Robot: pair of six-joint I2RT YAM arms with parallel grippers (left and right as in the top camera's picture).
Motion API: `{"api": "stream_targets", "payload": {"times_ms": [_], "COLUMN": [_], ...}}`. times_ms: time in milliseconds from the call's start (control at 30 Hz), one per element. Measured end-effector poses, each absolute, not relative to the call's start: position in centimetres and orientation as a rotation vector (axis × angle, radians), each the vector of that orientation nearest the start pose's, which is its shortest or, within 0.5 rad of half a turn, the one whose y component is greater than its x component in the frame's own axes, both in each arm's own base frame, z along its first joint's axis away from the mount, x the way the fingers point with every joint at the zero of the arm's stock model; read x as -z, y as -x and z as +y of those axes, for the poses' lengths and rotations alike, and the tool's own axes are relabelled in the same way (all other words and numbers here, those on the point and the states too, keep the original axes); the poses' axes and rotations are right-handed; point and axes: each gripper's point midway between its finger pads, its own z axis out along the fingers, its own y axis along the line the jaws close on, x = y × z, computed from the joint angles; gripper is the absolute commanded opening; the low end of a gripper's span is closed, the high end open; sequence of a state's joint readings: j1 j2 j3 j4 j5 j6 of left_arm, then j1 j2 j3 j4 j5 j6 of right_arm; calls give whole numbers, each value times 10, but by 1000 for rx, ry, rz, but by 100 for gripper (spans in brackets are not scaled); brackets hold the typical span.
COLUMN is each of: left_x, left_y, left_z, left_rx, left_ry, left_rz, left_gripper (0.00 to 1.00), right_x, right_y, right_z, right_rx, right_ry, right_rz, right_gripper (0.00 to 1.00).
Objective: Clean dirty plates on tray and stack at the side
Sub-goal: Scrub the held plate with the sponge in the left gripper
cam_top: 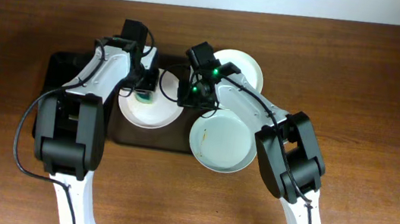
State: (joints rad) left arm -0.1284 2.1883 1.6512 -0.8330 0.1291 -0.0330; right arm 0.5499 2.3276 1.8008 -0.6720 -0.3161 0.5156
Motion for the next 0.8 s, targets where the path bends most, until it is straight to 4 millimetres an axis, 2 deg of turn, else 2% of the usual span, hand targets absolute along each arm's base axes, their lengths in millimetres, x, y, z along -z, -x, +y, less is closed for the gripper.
{"api": "stream_targets", "payload": {"times_ms": [67,100,167,233,267,367,433,500,567,633,700,800], "left_x": [-21,-23,-22,-18,-13,-11,-11,-12,-13,-14,-14,-15], "left_y": [-451,-452,-459,-463,-458,-433,-417,-393,-375,-371,-381,-407], "left_z": [-110,-117,-115,-100,-84,-44,-33,-28,-38,-53,-74,-91], "left_rx": [438,501,510,409,276,-58,-146,-178,-47,123,331,454], "left_ry": [-329,-369,-333,-222,-142,-67,-69,-76,-143,-179,-215,-246], "left_rz": [2902,2877,2858,2885,2937,3056,3117,3216,3293,3304,3239,3110], "left_gripper": [1,1,1,1,1,1,1,1,1,1,1,1], "right_x": [-13,-13,-13,-13,-14,-15,-15,-14,-14,-14,-14,-14], "right_y": [-424,-423,-424,-424,-423,-418,-418,-417,-417,-417,-419,-422], "right_z": [322,322,322,323,324,331,332,331,331,331,329,326], "right_rx": [-676,-676,-675,-678,-683,-704,-708,-707,-706,-705,-700,-693], "right_ry": [147,149,149,154,162,196,197,205,208,207,201,183], "right_rz": [2901,2901,2900,2896,2895,2896,2897,2898,2897,2897,2896,2894], "right_gripper": [4,4,4,4,4,4,4,4,4,4,4,4]}}
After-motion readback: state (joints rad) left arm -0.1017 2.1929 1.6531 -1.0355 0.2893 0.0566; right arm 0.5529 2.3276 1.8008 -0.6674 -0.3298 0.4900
